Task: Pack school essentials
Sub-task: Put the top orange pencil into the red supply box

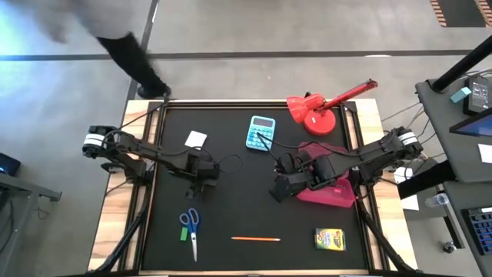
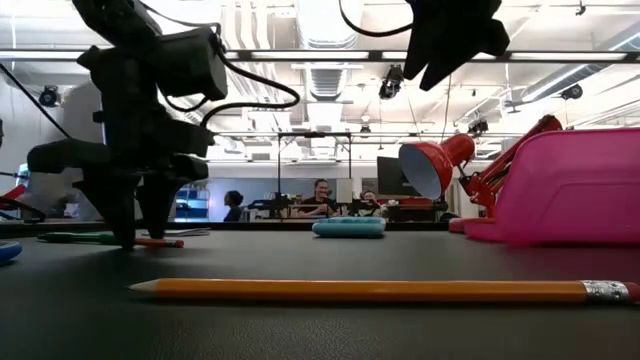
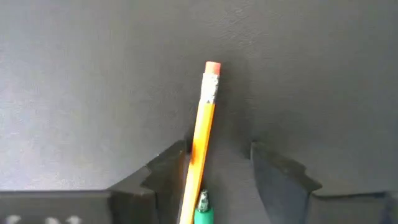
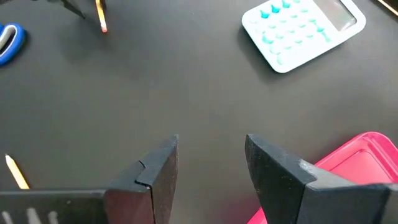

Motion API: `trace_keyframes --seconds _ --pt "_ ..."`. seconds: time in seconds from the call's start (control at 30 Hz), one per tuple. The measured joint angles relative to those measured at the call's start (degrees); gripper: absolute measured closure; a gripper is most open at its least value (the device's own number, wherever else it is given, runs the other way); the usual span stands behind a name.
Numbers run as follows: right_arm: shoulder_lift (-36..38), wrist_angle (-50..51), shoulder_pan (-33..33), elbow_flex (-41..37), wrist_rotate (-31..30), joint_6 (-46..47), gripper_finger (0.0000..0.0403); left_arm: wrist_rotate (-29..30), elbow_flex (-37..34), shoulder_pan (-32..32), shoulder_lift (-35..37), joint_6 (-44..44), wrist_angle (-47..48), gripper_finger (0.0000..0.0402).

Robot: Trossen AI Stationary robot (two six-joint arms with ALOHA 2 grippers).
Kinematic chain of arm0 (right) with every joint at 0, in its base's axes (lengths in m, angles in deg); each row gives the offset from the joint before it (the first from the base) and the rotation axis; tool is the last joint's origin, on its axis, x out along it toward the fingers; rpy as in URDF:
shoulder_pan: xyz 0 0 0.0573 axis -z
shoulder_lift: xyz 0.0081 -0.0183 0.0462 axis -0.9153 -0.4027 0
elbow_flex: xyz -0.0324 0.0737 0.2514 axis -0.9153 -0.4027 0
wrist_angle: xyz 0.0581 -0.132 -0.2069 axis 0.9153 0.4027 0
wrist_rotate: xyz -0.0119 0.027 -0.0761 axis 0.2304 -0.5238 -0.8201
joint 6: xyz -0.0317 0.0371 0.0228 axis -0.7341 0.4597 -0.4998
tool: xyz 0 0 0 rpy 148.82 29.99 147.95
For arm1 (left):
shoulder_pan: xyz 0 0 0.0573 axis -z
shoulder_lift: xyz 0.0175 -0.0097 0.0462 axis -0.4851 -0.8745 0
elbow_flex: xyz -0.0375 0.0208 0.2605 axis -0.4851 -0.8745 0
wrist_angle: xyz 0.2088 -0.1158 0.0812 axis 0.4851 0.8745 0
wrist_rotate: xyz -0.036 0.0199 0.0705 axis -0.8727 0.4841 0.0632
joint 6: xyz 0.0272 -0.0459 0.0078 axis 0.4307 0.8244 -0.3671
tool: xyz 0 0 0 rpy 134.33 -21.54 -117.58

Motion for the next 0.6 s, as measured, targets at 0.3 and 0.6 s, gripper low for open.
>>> trace_keyframes --seconds 0.3,0.6 --pt "0.00 -0.13 0.00 0.00 0.01 0.10 0.0227 0.45 -0.17 -0.08 -0.11 0.36 -2.39 0.0384" --pt "0.00 -0.17 0.00 0.00 0.12 0.52 0.0227 2.71 1.91 -0.24 1.47 1.69 -5.08 0.0388"
